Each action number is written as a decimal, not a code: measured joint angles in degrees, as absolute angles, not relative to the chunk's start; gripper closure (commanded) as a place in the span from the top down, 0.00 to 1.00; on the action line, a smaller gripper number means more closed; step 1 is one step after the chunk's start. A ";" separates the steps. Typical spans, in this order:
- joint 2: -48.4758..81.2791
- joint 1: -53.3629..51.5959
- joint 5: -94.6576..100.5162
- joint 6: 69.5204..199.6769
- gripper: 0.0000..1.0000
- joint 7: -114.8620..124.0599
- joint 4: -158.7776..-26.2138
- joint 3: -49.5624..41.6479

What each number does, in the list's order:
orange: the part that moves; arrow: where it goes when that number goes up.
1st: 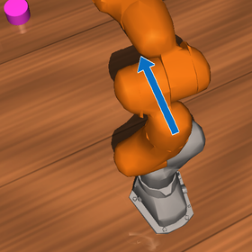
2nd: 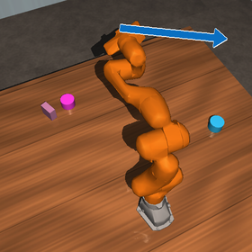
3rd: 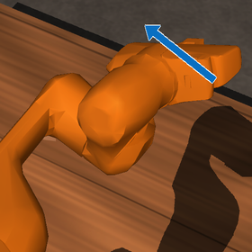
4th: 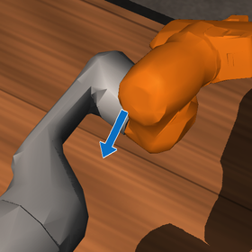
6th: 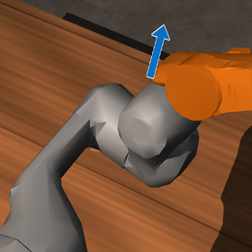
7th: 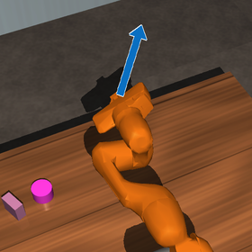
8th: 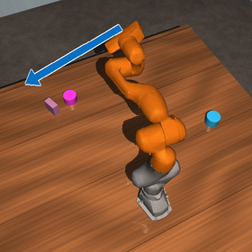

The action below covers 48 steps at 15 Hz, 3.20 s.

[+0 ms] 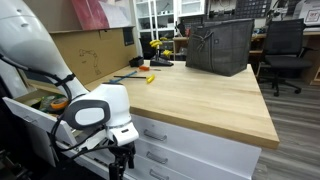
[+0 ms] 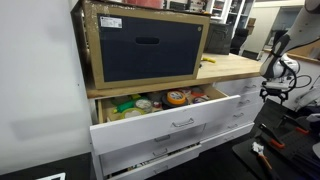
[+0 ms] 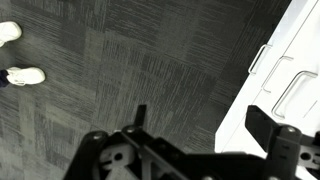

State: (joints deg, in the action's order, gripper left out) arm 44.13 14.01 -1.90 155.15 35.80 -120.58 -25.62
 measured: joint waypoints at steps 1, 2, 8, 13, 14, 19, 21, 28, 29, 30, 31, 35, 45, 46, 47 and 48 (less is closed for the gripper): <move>45.66 13.77 -1.91 156.66 1.00 36.03 -119.60 -25.67; 47.21 13.54 -1.95 158.15 1.00 36.11 -118.54 -25.77; 54.59 12.65 -4.94 160.76 1.00 36.11 -112.12 -26.02; 58.67 11.27 -8.15 162.14 1.00 36.12 -107.97 -26.06; 59.21 11.09 -8.55 162.14 1.00 36.14 -107.10 -26.06; 61.19 10.58 -9.63 162.25 1.00 36.16 -104.19 -26.17; 61.89 10.57 -9.81 162.35 1.00 36.16 -103.57 -26.23; 63.72 10.21 -10.30 165.49 1.00 36.16 -102.91 -27.04; 63.72 10.02 -10.41 166.15 1.00 36.16 -102.91 -27.28; 63.72 9.78 -10.55 166.60 1.00 36.16 -102.91 -27.55; 63.72 9.59 -10.73 166.97 1.00 36.16 -102.90 -27.80; 63.76 9.23 -11.93 167.61 1.00 36.16 -102.89 -28.39; 65.62 9.23 -14.78 167.62 1.00 36.54 -101.36 -28.54; 65.84 9.23 -15.10 167.62 1.00 36.66 -101.09 -28.60; 66.03 9.23 -15.25 167.62 1.00 37.07 -100.84 -28.68; 66.19 9.24 -15.25 167.62 1.00 37.58 -100.64 -28.72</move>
State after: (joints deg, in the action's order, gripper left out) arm 66.19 9.24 -15.25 167.62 37.58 -100.64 -28.72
